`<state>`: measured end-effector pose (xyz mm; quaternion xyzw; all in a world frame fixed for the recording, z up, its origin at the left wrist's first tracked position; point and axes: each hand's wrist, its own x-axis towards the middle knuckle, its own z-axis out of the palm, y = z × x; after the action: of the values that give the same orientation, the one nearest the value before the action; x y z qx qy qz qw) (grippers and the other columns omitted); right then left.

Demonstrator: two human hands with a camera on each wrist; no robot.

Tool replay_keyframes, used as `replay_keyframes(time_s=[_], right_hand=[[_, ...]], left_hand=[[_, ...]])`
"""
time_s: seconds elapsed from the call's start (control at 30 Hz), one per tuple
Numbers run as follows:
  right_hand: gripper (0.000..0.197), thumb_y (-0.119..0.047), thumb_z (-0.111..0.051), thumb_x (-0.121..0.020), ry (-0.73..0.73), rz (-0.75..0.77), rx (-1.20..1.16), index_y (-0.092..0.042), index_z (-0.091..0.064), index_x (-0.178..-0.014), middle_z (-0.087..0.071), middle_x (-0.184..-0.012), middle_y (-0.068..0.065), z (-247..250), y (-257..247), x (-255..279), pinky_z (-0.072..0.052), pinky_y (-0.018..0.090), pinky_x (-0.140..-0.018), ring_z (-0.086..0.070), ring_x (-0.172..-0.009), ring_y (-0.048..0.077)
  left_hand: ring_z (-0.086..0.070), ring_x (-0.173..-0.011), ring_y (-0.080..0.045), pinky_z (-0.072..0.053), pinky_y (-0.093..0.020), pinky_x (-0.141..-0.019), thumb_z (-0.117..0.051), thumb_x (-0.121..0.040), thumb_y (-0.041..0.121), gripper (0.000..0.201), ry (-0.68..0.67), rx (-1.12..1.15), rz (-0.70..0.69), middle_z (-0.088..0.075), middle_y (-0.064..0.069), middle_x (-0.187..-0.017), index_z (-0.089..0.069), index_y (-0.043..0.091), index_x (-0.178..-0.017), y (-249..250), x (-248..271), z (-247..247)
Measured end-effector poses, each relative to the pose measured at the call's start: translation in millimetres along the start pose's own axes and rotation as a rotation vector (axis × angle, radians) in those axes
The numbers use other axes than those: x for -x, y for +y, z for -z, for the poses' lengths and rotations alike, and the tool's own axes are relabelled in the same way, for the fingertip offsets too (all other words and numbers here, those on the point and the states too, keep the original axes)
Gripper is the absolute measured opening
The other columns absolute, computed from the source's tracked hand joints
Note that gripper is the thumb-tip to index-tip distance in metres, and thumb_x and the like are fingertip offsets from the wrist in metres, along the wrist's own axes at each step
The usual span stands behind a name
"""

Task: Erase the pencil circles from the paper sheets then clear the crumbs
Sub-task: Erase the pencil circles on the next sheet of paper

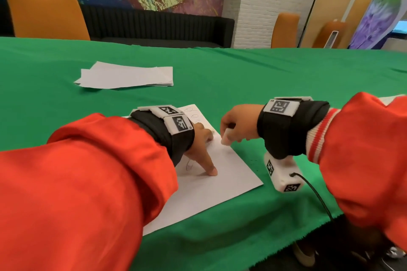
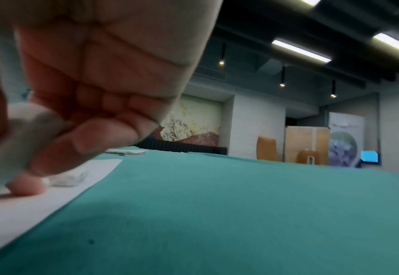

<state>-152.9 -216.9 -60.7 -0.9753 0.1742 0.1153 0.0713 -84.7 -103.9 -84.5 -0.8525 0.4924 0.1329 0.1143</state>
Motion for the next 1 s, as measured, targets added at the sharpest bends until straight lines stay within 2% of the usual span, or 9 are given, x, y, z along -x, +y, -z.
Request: replay_keyframes(time_s=[0.13, 0.3, 0.43, 0.5, 0.67, 0.73, 0.83, 0.9, 1.0], right_hand=[[0.014, -0.018, -0.054, -0.092, 0.111, -0.058, -0.366, -0.014, -0.049, -0.080, -0.064, -0.067, 0.002, -6, 10, 2, -0.048, 0.021, -0.049, -0.058, -0.055, 0.012], [0.023, -0.013, -0.048, -0.097, 0.091, -0.119, -0.807, -0.007, -0.052, -0.075, -0.061, -0.066, 0.007, -8, 15, 7, -0.048, 0.017, -0.044, -0.057, -0.043, 0.007], [0.026, -0.017, -0.042, -0.100, 0.105, -0.155, -1.016, -0.007, -0.049, -0.077, -0.058, -0.070, 0.009, -9, 3, 12, -0.046, 0.021, -0.048, -0.054, -0.053, 0.014], [0.031, -0.019, -0.044, -0.099, 0.095, -0.169, -0.938, -0.005, -0.050, -0.072, -0.055, -0.067, 0.007, -11, -7, 14, -0.040, 0.021, -0.047, -0.047, -0.053, 0.014], [0.016, -0.026, -0.061, -0.085, 0.072, -0.027, -0.243, -0.020, -0.058, -0.071, -0.055, -0.061, -0.006, -20, -28, 23, -0.041, 0.018, -0.050, -0.047, -0.053, 0.010], [0.008, -0.023, -0.060, -0.085, 0.043, -0.019, -0.149, -0.017, -0.064, -0.081, -0.054, -0.062, -0.007, -21, -37, 24, -0.040, 0.017, -0.049, -0.047, -0.053, 0.009], [0.020, -0.020, -0.056, -0.087, 0.024, -0.042, -0.057, -0.009, -0.069, -0.097, -0.061, -0.071, -0.003, -17, -46, 17, -0.041, 0.017, -0.052, -0.053, -0.058, 0.012], [0.023, -0.020, -0.052, -0.089, 0.017, -0.040, 0.023, -0.007, -0.069, -0.099, -0.065, -0.080, 0.000, -13, -53, 12, -0.040, 0.016, -0.053, -0.054, -0.059, 0.013], [0.021, -0.018, -0.048, -0.090, -0.006, -0.034, 0.156, -0.010, -0.067, -0.091, -0.062, -0.077, -0.002, -12, -62, 5, -0.036, 0.017, -0.050, -0.046, -0.049, 0.009]], left_hand=[[-0.036, -0.131, -0.021, -0.032, -0.031, -0.100, -0.064, -0.079, 0.056, 0.076, 0.005, 0.049, 0.016, -0.025, 0.002, -0.148, -0.033, 0.029, -0.143, -5, 9, 6], [-0.036, -0.133, -0.020, -0.028, -0.031, -0.104, -0.060, -0.084, 0.055, 0.063, -0.009, 0.050, 0.037, -0.027, 0.004, -0.148, -0.038, 0.033, -0.138, -25, 29, 14], [-0.038, -0.131, -0.018, -0.034, -0.033, -0.104, -0.063, -0.081, 0.055, 0.065, -0.091, 0.012, 0.073, -0.029, 0.008, -0.148, -0.036, 0.037, -0.138, -41, 47, 9], [-0.038, -0.132, -0.018, -0.034, -0.034, -0.105, -0.063, -0.081, 0.056, 0.071, -0.108, 0.011, 0.091, -0.027, 0.009, -0.150, -0.031, 0.037, -0.142, -45, 52, 4], [-0.024, -0.141, -0.018, -0.022, -0.035, -0.112, -0.056, -0.084, 0.060, 0.084, -0.096, -0.002, 0.057, -0.014, 0.006, -0.157, -0.016, 0.028, -0.150, -40, 54, -10], [-0.022, -0.142, -0.017, -0.020, -0.035, -0.112, -0.055, -0.085, 0.059, 0.085, -0.094, 0.003, 0.034, -0.014, 0.005, -0.157, -0.014, 0.025, -0.151, -39, 52, -12], [-0.019, -0.143, -0.017, -0.018, -0.036, -0.114, -0.057, -0.084, 0.059, 0.089, -0.113, 0.023, 0.020, -0.014, 0.004, -0.157, -0.012, 0.024, -0.152, -39, 51, -12], [-0.019, -0.143, -0.016, -0.018, -0.036, -0.114, -0.057, -0.083, 0.060, 0.090, -0.118, 0.008, 0.017, -0.013, 0.006, -0.157, -0.010, 0.025, -0.152, -40, 50, -13], [-0.021, -0.142, -0.017, -0.021, -0.036, -0.112, -0.056, -0.083, 0.061, 0.090, -0.099, -0.025, 0.011, -0.010, 0.008, -0.157, -0.011, 0.026, -0.152, -39, 51, -14]])
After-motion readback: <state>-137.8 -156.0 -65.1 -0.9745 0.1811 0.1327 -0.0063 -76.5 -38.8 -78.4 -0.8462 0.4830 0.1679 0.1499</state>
